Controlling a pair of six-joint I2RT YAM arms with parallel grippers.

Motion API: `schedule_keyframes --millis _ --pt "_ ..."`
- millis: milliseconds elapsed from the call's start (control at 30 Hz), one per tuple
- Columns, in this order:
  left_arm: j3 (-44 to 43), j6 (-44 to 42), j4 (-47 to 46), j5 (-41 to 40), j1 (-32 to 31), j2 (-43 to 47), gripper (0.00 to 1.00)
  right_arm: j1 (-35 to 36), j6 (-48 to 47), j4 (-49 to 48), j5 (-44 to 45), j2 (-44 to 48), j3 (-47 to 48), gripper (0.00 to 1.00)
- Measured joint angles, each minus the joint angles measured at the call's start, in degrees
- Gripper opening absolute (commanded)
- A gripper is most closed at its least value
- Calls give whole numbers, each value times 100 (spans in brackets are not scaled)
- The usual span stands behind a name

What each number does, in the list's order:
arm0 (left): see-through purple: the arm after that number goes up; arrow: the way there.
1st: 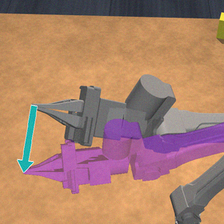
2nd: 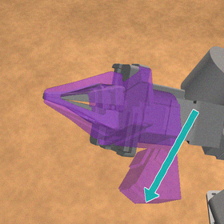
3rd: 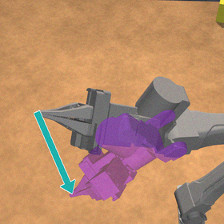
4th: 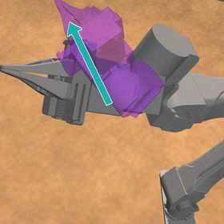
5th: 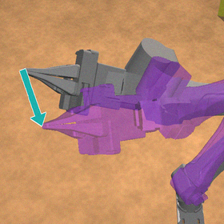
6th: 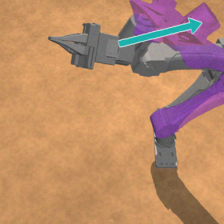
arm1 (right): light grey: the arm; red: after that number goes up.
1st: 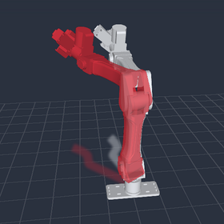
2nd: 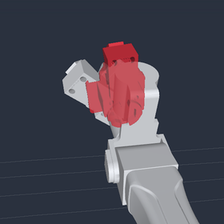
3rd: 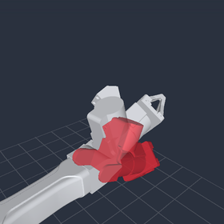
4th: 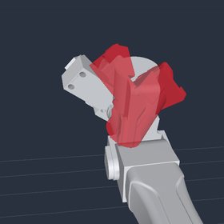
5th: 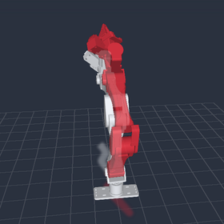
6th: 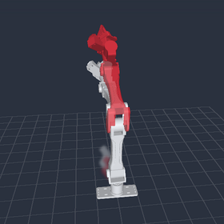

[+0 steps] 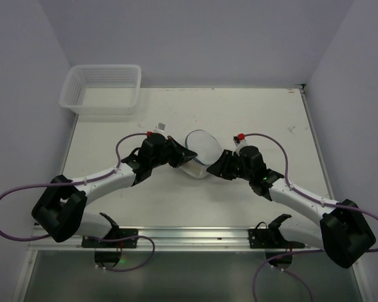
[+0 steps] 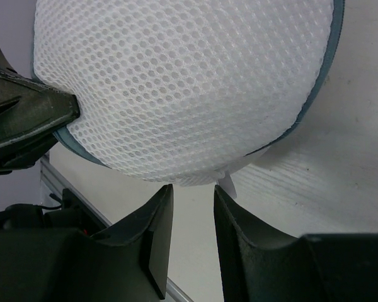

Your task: Unzip the laundry bag and remove the bra

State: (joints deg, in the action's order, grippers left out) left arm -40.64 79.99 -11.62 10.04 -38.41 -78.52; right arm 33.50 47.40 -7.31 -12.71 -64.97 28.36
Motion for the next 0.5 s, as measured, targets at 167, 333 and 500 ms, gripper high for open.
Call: schedule_keyframes --millis 167,333,500 --pt "0 0 0 0 0 11 0 -2 -2 -2 24 22 -42 35" --pt "0 0 2 0 0 17 0 -2 -2 -15 26 22 -42 35" --pt "0 2 2 4 0 57 0 -17 -7 -79 125 20 -42 33"
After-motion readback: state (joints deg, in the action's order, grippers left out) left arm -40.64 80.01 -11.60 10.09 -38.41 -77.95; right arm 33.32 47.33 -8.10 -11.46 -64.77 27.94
